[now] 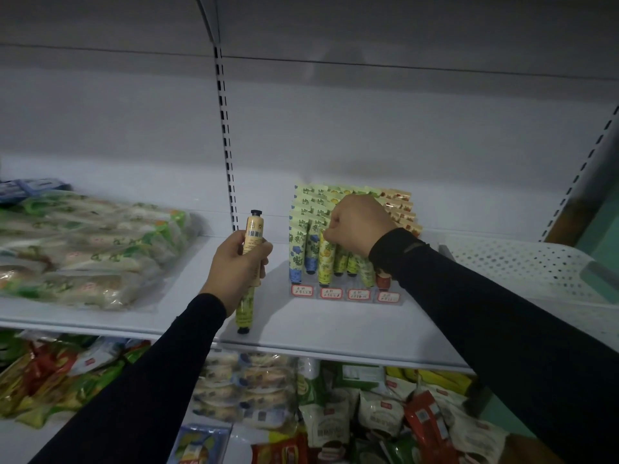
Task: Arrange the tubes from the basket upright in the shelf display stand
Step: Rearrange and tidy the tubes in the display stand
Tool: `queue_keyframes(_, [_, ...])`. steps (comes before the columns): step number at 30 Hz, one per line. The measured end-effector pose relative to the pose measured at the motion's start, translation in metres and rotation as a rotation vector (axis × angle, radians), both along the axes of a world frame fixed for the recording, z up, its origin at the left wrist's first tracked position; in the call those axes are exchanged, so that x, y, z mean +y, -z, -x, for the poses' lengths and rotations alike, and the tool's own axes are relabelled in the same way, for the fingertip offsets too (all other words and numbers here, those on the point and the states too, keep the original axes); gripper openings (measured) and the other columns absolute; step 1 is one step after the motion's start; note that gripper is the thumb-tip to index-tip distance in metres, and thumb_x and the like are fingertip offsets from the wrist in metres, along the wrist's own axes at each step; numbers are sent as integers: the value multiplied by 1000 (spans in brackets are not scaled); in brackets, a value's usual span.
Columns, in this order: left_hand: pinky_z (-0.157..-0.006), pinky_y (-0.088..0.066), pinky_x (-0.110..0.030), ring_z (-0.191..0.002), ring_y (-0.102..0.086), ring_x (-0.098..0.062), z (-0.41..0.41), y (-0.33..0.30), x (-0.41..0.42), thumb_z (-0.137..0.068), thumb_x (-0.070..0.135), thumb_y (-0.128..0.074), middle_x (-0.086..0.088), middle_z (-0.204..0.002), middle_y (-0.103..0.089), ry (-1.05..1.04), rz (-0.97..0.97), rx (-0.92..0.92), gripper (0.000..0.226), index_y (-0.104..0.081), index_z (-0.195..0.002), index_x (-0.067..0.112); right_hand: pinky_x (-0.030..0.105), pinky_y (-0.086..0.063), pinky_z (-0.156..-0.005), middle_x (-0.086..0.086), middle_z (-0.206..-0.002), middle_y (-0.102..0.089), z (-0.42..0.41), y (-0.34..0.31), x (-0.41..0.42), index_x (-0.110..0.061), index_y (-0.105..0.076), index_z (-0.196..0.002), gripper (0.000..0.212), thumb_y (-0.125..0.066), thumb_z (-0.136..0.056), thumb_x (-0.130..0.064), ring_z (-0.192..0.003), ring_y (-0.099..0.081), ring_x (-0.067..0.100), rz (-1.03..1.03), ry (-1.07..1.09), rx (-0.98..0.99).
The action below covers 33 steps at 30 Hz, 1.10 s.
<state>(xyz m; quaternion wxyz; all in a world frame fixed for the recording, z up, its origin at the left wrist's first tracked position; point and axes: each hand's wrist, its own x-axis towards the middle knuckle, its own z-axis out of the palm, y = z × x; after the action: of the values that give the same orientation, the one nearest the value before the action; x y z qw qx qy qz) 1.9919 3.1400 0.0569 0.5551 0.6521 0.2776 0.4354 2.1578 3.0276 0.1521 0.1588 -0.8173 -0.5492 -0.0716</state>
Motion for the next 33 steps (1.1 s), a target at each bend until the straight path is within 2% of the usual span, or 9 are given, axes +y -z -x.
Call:
queue_keyframes(5, [-55,-46,-33,-59,-52,-21,2,-1,0,-92,14,-64,-7,-70,-57,-5,0,-6,7,-59,-91,10,27,-50,-65,17,-74,-69,-6,5,-4,1,-66,-67,37,-64,-89,-28,-67,-65,28,-25,-35,28])
queue_keyframes(9, [-54,-46,-32,-58,-52,-20,3,-1,-1,-92,14,-63,-8,-70,-57,-7,4,-5,7,-58,-91,9,23,-38,-49,19,-76,-70,-10,3,-9,0,-72,-74,43,-64,-90,-40,-56,-54,22,-9,-57,47])
queue_keyframes(12, [-54,-45,-33,-58,-52,-20,3,-1,-2,-92,14,-63,-8,-70,-57,-4,-2,-1,7,-58,-89,9,25,-39,-49,13,-56,-55,-10,1,-8,-2,-66,-62,53,-64,-88,-49,-49,-45,18,-2,-57,48])
queue_keyframes(15, [-55,-46,-33,-59,-52,-21,4,0,-1,-92,14,-63,-8,-70,-57,-3,-6,3,8,-58,-88,10,25,-33,-47,1,-44,-37,-11,-1,-9,-15,-47,-49,56,-64,-87,-52,-42,-34,17,-19,-59,83])
queue_keyframes(18, [-54,-46,-33,-59,-52,-22,4,0,0,-92,14,-63,-9,-71,-56,-4,-4,-3,8,-58,-89,9,25,-35,-48,3,-48,-44,-13,-2,-12,-14,-52,-53,52,-64,-87,-52,-45,-39,17,-26,-65,75])
queue_keyframes(24, [-56,-46,-33,-59,-52,-22,5,-1,-1,-92,13,-63,-9,-71,-56,-11,-1,6,7,-59,-91,8,25,-30,-49,0,-48,-37,-19,-8,-27,-16,-42,-51,58,-56,-90,-57,-45,-34,15,-76,-64,80])
queue_keyframes(28, [-55,-46,-32,-59,-52,-21,6,-3,-4,-92,14,-63,-9,-71,-56,-15,-5,12,8,-58,-92,7,24,-39,-53,-3,-64,-65,-24,-11,-44,-15,-71,-69,52,-60,-83,-64,-55,-53,10,-7,-67,71])
queue_keyframes(31, [-54,-45,-32,-58,-51,-21,6,-5,-7,-92,13,-63,-9,-71,-57,-19,-11,15,8,-58,-92,7,26,-43,-56,9,-76,-72,-23,-11,-52,-11,-75,-80,52,-67,-79,-62,-62,-60,16,86,-77,53])
queue_keyframes(33, [-53,-44,-31,-58,-51,-22,7,-6,-8,-92,13,-63,-10,-71,-56,-22,-14,17,8,-58,-92,7,26,-43,-55,14,-78,-72,-23,-9,-53,-7,-75,-80,44,-68,-83,-50,-62,-60,22,132,-82,-9])
